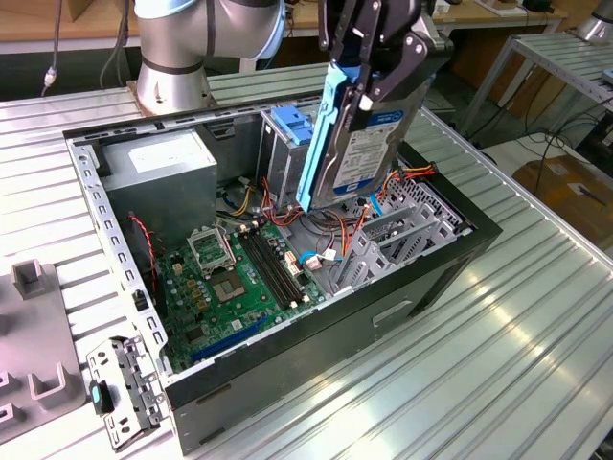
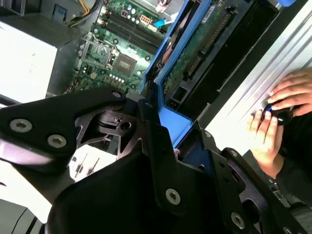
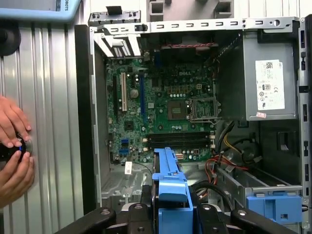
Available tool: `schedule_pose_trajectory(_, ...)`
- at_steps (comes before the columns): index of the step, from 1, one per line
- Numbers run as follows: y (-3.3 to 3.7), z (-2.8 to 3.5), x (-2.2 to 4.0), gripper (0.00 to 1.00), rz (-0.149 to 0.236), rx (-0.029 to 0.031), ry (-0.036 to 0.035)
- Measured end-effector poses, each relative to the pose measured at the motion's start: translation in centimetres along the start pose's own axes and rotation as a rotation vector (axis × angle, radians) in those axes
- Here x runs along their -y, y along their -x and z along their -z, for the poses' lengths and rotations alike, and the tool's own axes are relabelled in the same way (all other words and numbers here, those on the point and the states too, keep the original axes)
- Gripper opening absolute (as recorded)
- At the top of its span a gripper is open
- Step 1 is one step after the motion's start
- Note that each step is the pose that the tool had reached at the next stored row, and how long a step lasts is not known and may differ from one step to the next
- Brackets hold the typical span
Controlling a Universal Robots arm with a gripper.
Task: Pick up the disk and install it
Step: 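Insert the disk into the insertion slot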
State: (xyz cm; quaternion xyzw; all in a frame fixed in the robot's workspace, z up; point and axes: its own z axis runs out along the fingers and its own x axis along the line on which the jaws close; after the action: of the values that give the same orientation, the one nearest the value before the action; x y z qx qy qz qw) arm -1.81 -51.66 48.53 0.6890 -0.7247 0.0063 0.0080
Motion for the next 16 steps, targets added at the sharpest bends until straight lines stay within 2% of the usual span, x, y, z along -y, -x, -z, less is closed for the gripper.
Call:
schedule_pose_trajectory(3,-0.1,-0.03,0.87,0.37,0.0,-0.0001,0.0)
schedule_pose_trajectory(8,-1.25,-0.18,1.41,0.37,0.0,0.0,0.0)
schedule_pose_trajectory(10,-1.99,-0.28,1.75,0.37,0.0,0.0001,-0.0001)
schedule_pose_trajectory(12,-2.61,-0.39,2.43,0.37,0.0,0.0,0.0)
schedule_pose_trajectory(16,-2.85,-0.54,3.52,0.37,0.0,-0.0001,-0.0001)
